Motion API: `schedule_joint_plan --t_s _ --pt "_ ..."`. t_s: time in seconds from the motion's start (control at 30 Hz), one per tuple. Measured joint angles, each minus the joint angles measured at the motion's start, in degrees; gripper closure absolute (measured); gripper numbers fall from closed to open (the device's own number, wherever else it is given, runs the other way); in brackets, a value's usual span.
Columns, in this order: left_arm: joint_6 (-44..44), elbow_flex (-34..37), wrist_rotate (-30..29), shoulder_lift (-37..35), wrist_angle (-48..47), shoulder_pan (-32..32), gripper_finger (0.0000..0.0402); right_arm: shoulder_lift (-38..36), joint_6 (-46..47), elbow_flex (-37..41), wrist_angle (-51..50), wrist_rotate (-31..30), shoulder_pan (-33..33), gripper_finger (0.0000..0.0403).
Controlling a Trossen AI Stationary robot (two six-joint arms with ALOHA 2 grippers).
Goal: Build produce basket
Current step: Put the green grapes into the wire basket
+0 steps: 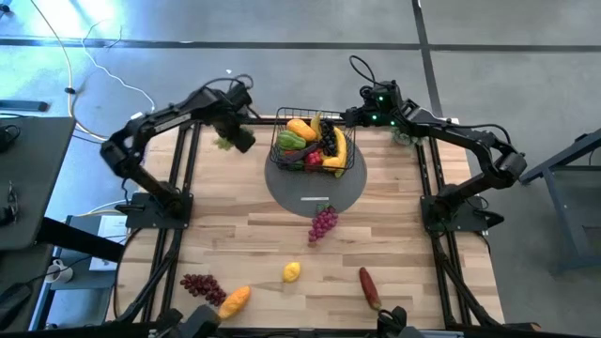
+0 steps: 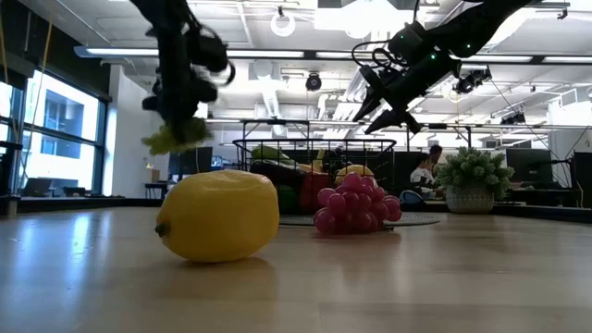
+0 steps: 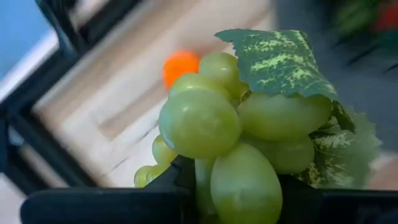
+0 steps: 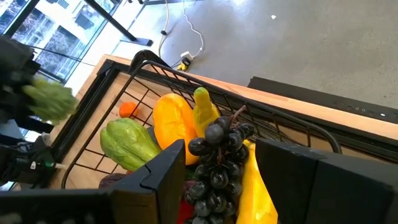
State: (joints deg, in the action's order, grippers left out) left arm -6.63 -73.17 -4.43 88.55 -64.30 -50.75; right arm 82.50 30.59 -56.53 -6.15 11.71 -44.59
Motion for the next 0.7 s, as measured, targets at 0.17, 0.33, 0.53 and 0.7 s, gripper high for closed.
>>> schedule_joint_plan --t_s 0.17,0.33,0.53,0.7 --pt "-4.0 -3.5 3.9 -5.3 7.3 1.2 0.0354 0.0 -0.1 0.0 0.0 0.0 0.0 0.0226" --pt "-8.1 -4.0 5.7 -6.9 17.2 3.6 0.0355 0.0 -0.2 0.0 0.0 0.8 0.1 0.0226" --pt "-12.5 -4.0 10.7 -5.7 32.9 8.3 0.0355 -0.5 -2.3 -0.2 0.0 0.0 1.5 0.0226" --pt "-16.0 -4.0 13.0 -3.4 47.9 12.2 0.0355 -0.5 -2.2 -2.6 -0.5 -4.1 2.4 0.0226"
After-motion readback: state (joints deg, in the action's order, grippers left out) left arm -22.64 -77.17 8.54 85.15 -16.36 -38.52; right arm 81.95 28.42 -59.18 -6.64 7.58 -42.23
